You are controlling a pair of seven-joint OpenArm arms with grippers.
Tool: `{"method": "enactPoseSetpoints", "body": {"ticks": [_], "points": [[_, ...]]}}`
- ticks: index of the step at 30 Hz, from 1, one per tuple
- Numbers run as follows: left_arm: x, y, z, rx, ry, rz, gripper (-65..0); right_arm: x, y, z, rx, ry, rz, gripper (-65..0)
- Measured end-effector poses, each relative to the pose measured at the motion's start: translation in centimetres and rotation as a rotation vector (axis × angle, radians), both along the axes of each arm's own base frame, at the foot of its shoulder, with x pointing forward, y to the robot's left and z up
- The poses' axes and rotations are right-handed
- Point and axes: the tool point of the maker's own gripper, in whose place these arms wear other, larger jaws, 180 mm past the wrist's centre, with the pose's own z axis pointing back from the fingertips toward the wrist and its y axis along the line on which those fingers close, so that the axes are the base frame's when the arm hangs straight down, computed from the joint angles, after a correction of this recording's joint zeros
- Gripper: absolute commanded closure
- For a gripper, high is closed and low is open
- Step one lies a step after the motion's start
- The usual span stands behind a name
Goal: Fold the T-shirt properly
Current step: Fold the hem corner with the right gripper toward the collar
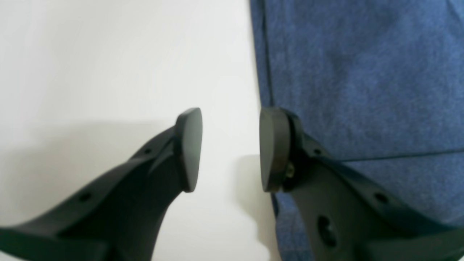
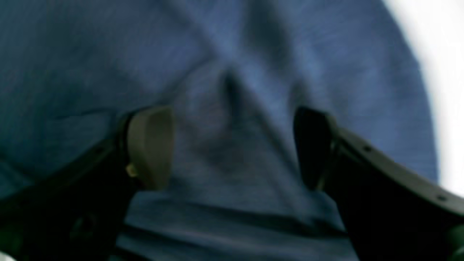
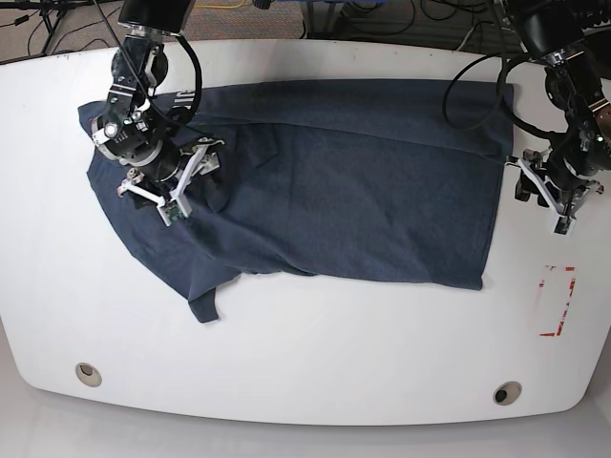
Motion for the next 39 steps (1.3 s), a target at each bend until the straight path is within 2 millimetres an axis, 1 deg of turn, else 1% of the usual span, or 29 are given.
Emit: {"method": "enactPoseSetpoints", "body": {"ticks": [2, 6, 8, 11, 14, 16, 19, 23, 24, 27, 34, 39], "points": [[0.0, 0.0, 0.0, 0.0, 0.001, 0.0, -23.5, -0.1, 0.7, -0.6, 0.017, 0.018, 0.007, -48.8], [-0.2, 0.1, -0.1, 0.003, 0.006, 0.001, -23.5, 0.8, 1.9, -1.2, 0.063, 0.004, 0.022, -48.8], [-0.3, 0.2, -0.1, 0.005, 0.008, 0.001, -23.5, 1.1, 2.1, -1.4, 0.085, -0.004, 0.02, -48.8], [-0.3, 0.1, -0.2, 0.004, 0.008, 0.0, -23.5, 0.9, 1.9, -1.8, 0.084, 0.007, 0.016, -47.6], [-0.3, 0.2, -0.2, 0.005, 0.009, 0.001, -23.5, 0.8, 1.8, -2.0, 0.077, 0.013, 0.015, -40.4], [-0.4, 0.2, -0.2, 0.005, 0.01, 0.001, -23.5, 1.0, 1.8, -1.8, 0.078, 0.007, 0.015, -32.5], [-0.4, 0.1, -0.2, 0.004, 0.011, 0.0, -23.5, 1.3, 1.8, -1.6, 0.08, -0.002, 0.015, -17.1], [-0.4, 0.2, -0.2, 0.005, 0.011, 0.0, -23.5, 1.6, 1.7, -1.4, 0.076, -0.01, 0.015, -0.8], [-0.4, 0.2, -0.2, 0.004, 0.011, 0.0, -23.5, 1.8, 1.7, -1.3, 0.077, -0.014, 0.014, 0.0], [-0.4, 0.1, -0.2, 0.004, 0.011, 0.0, -23.5, 1.9, 1.6, -1.1, 0.076, -0.019, 0.014, -0.5], [-0.4, 0.1, -0.3, 0.003, 0.011, 0.0, -23.5, 1.9, 1.4, -1.1, 0.073, -0.02, 0.01, 0.0], [-0.4, 0.1, -0.2, 0.004, 0.011, 0.0, -23.5, 2.1, 1.2, 0.0, 0.054, -0.047, 0.014, 0.0]]}}
